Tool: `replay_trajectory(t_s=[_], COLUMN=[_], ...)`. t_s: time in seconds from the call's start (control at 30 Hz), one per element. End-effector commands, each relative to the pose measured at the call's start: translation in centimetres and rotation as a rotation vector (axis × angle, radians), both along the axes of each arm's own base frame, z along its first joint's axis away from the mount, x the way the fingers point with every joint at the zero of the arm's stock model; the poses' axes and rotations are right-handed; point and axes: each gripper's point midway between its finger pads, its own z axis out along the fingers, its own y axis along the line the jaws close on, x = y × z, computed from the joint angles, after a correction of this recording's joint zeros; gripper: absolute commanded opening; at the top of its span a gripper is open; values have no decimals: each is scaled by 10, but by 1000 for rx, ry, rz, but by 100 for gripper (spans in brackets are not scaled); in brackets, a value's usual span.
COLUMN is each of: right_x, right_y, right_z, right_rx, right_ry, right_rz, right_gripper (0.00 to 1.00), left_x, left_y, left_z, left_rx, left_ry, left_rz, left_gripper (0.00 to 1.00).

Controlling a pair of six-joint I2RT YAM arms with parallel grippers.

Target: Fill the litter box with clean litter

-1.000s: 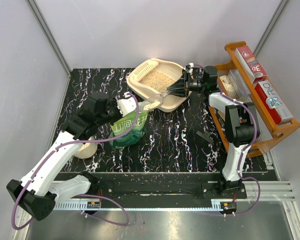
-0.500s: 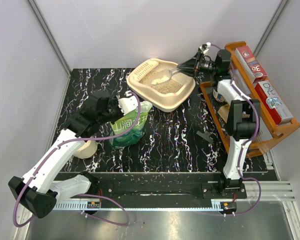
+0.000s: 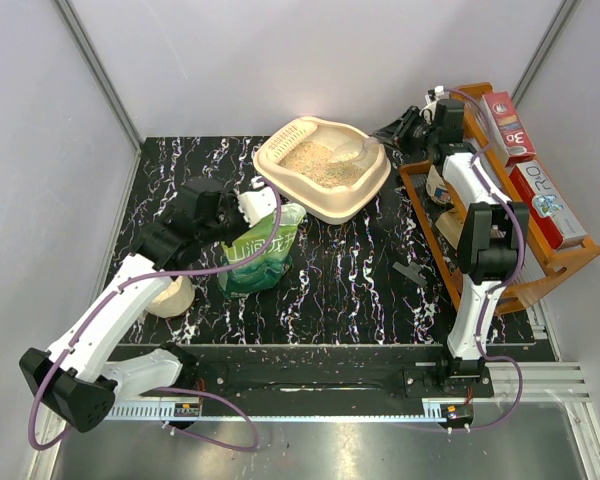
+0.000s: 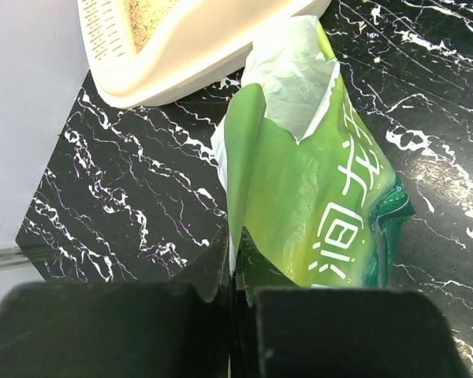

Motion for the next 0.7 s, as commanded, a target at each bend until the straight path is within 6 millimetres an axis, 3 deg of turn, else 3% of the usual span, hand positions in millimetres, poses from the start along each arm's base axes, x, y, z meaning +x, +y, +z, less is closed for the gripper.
replay_trajectory(t_s=[0.0, 0.27, 0.3, 0.4, 0.5, 0.6, 0.67], right_x=[-10, -33, -38, -47, -51, -52, -71], right_y=[-19, 17, 30, 39, 36, 28, 40], right_z=[65, 81, 79, 73, 71, 94, 120], right_rx=[-318, -624, -699, -802, -931, -988, -921], right_ry=[-217, -422, -475, -519, -562, -605, -668], right_rz=[-124, -25, 20, 68, 85, 35, 98], right_gripper=[0, 0, 0, 0, 0, 0, 0], left_x=[5, 0, 0, -4, -6, -9, -11], left_y=[-16, -16, -16, -14, -11, -7, -4], left_z=[47, 59, 61, 62, 59, 58, 59], left_rx=[-146, -185, -189, -199, -198, -199, -199], left_ry=[-124, -170, -177, -194, -208, -217, -221], left_rz=[-19, -31, -31, -32, -27, -14, -7], left_gripper=[0, 0, 0, 0, 0, 0, 0])
